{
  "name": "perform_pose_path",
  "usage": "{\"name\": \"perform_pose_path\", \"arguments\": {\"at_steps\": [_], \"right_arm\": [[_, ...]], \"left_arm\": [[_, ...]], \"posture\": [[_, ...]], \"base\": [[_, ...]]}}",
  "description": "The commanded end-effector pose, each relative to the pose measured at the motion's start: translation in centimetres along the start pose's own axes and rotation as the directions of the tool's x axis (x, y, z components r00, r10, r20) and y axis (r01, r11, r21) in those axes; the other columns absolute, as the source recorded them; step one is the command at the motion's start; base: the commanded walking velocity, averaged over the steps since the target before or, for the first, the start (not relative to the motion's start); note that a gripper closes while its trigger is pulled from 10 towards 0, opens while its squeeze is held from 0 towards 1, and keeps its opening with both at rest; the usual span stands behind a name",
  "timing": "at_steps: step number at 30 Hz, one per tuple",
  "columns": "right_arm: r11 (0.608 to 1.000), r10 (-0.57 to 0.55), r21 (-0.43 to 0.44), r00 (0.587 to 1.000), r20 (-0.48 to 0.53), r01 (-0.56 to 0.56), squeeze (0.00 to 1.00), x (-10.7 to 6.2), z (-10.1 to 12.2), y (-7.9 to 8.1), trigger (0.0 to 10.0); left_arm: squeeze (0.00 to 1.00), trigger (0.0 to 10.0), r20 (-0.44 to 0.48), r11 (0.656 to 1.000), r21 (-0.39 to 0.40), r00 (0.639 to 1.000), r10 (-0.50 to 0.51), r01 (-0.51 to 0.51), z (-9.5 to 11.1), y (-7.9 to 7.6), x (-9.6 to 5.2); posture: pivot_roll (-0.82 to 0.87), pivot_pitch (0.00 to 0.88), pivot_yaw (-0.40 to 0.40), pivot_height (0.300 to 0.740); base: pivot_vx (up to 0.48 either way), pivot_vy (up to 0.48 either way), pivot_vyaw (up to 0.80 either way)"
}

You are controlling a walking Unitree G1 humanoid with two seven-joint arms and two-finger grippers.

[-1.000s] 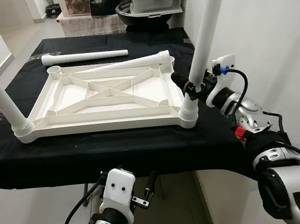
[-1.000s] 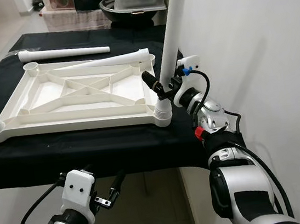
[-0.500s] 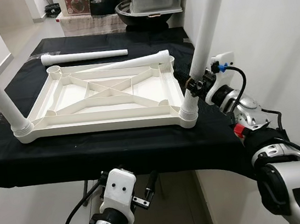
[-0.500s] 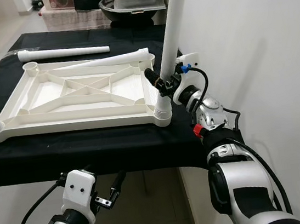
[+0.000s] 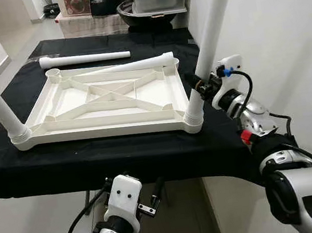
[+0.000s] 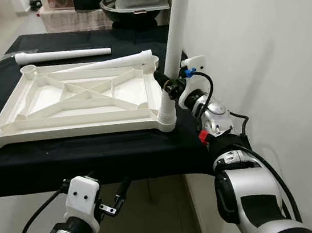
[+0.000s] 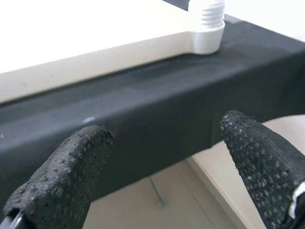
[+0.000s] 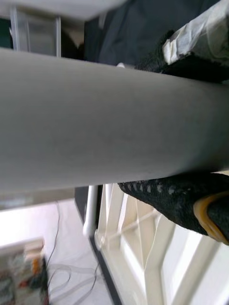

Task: Building children table

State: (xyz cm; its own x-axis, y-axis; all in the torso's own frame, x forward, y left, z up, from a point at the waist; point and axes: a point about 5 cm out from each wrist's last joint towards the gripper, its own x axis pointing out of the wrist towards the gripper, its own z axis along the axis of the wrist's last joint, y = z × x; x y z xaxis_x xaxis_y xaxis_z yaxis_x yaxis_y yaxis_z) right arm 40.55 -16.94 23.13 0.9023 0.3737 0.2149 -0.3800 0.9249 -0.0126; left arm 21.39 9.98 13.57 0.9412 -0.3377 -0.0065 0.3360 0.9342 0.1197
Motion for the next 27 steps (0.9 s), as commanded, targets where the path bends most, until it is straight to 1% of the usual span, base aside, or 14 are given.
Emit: {"name": "perform_pose_path", "arguments": {"at_steps": [1, 5, 7, 8, 9, 10, 12, 14, 15, 18, 19, 21, 24, 27], "right_arm": [[0.998, -0.043, -0.038, 0.996, -0.072, 0.041, 0.00, -0.1, -1.5, 0.5, 0.0], [0.989, -0.140, -0.065, 0.986, -0.093, 0.135, 0.00, 0.0, -1.9, 0.5, 0.0], [0.963, -0.267, -0.063, 0.957, -0.115, 0.262, 0.00, 0.1, -2.4, 0.5, 0.0], [0.963, -0.267, -0.063, 0.957, -0.115, 0.262, 0.00, 0.1, -2.4, 0.5, 0.0], [0.910, -0.414, -0.045, 0.902, -0.120, 0.412, 0.00, 0.2, -2.7, 0.8, 0.0], [0.910, -0.414, -0.045, 0.902, -0.120, 0.412, 0.00, 0.2, -2.7, 0.8, 0.0], [0.879, -0.477, -0.042, 0.870, -0.123, 0.476, 0.00, 0.3, -2.8, 1.0, 0.0], [0.816, -0.576, -0.033, 0.807, -0.132, 0.577, 0.00, 0.4, -3.0, 1.5, 0.0], [0.816, -0.576, -0.033, 0.807, -0.132, 0.577, 0.00, 0.4, -3.0, 1.5, 0.0], [0.674, -0.738, -0.061, 0.668, -0.097, 0.736, 0.00, 0.8, -2.6, 3.3, 0.0], [0.674, -0.738, -0.061, 0.668, -0.097, 0.736, 0.00, 0.8, -2.6, 3.3, 0.0], [0.624, -0.781, -0.079, 0.616, -0.101, 0.778, 0.00, 1.2, -2.5, 4.8, 0.0], [0.613, -0.790, -0.085, 0.605, -0.103, 0.786, 0.00, 1.3, -2.5, 5.2, 0.0], [0.539, -0.839, -0.078, 0.527, -0.137, 0.839, 0.00, 1.8, -2.1, 6.8, 0.0]], "left_arm": [[0.00, 10.0, -0.006, 1.000, -0.004, 1.000, 0.009, -0.009, -0.1, 0.2, 0.0], [0.00, 10.0, 0.004, 1.000, 0.002, 1.000, 0.015, -0.015, 0.1, 0.4, 0.3], [0.00, 10.0, 0.013, 1.000, 0.016, 1.000, 0.022, -0.022, 0.2, 0.8, 0.5], [0.00, 10.0, 0.013, 1.000, 0.016, 1.000, 0.022, -0.022, 0.2, 0.8, 0.5], [0.00, 10.0, 0.021, 0.999, 0.028, 0.999, 0.029, -0.030, 0.3, 1.2, 0.8], [0.00, 10.0, 0.021, 0.999, 0.028, 0.999, 0.029, -0.030, 0.3, 1.2, 0.8], [0.00, 10.0, 0.022, 0.999, 0.029, 0.999, 0.031, -0.032, 0.4, 1.3, 0.9], [0.00, 10.0, 0.024, 0.999, 0.028, 0.999, 0.031, -0.032, 0.4, 1.3, 1.0], [0.00, 10.0, 0.024, 0.999, 0.028, 0.999, 0.031, -0.032, 0.4, 1.3, 1.0], [0.00, 10.0, 0.026, 0.999, 0.027, 0.999, 0.026, -0.026, 0.5, 1.0, 1.0], [0.00, 10.0, 0.026, 0.999, 0.027, 0.999, 0.026, -0.026, 0.5, 1.0, 1.0], [0.00, 10.0, 0.028, 0.999, 0.036, 0.999, 0.024, -0.025, 0.5, 0.9, 1.0], [0.00, 10.0, 0.028, 0.999, 0.037, 0.999, 0.023, -0.024, 0.5, 0.9, 1.0], [0.00, 10.0, 0.029, 0.999, 0.036, 0.999, 0.027, -0.028, 0.5, 0.9, 1.1]], "posture": [[0.09, 0.108, -0.069, 0.740], [0.08, 0.107, -0.072, 0.740], [0.08, 0.112, -0.070, 0.740], [0.08, 0.112, -0.070, 0.740], [0.08, 0.115, -0.073, 0.740], [0.08, 0.115, -0.073, 0.740], [0.08, 0.114, -0.073, 0.740], [0.08, 0.117, -0.075, 0.740], [0.08, 0.117, -0.075, 0.740], [0.09, 0.121, -0.079, 0.740], [0.09, 0.121, -0.079, 0.740], [0.09, 0.121, -0.080, 0.740], [0.09, 0.121, -0.080, 0.740], [0.09, 0.125, -0.087, 0.740]], "base": [[0.000, 0.000, 0.00], [0.000, 0.000, 0.00], [0.000, 0.000, 0.00], [0.000, 0.000, 0.00], [0.000, 0.000, 0.00], [0.000, 0.000, 0.00], [0.000, 0.000, 0.00], [0.000, 0.000, 0.00], [0.000, 0.000, 0.00], [0.000, 0.000, 0.00], [0.000, 0.000, 0.00], [0.000, 0.000, 0.00], [0.000, 0.000, 0.00], [0.000, 0.000, 0.00]]}}
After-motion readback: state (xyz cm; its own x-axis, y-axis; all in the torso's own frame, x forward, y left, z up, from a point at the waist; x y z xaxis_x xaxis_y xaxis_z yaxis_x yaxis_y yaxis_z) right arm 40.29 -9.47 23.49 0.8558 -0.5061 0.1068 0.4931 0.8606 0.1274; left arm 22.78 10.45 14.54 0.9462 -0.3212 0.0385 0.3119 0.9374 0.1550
